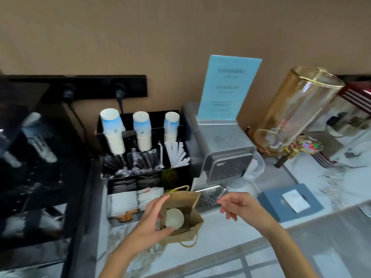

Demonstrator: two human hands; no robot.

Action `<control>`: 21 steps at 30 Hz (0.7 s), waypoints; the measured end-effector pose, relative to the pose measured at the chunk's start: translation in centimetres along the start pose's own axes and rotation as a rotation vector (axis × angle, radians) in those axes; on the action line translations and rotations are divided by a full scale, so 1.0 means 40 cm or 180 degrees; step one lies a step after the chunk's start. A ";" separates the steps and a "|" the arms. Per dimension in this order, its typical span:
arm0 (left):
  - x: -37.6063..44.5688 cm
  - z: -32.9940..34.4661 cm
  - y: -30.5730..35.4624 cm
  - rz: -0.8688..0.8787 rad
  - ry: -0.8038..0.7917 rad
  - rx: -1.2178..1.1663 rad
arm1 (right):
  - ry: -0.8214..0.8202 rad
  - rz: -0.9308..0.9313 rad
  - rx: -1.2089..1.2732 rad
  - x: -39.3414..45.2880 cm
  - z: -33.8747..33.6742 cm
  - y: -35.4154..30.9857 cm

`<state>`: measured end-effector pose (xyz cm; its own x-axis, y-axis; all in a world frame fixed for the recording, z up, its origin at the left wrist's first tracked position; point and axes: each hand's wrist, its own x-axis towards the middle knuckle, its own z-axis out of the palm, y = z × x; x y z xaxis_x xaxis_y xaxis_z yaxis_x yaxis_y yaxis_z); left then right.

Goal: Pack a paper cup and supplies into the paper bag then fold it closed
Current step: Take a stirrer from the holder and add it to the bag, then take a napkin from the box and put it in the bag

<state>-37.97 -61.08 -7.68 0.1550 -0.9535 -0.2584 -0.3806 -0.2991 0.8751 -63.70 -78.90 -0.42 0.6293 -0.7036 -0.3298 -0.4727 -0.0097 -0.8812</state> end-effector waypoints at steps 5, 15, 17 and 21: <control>0.013 0.025 0.018 -0.0107 0.0041 -0.0017 | 0.0960 0.0803 0.0220 0.021 -0.182 0.234; 0.002 0.051 0.041 -0.0312 0.0358 -0.0250 | 0.1735 0.1812 -0.1128 0.116 -0.544 0.560; 0.001 0.056 0.045 -0.0361 0.0398 -0.0274 | 0.1594 0.1981 -0.1539 0.144 -0.587 0.570; 0.004 0.070 0.056 -0.0473 0.0519 -0.0312 | 0.1480 0.2285 -0.1849 0.184 -0.640 0.594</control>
<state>-41.37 -62.00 -6.90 0.3509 -0.8783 -0.3247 -0.2535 -0.4229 0.8700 -86.09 -102.48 -15.09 -0.1606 -0.8830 -0.4410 -0.9454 0.2661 -0.1885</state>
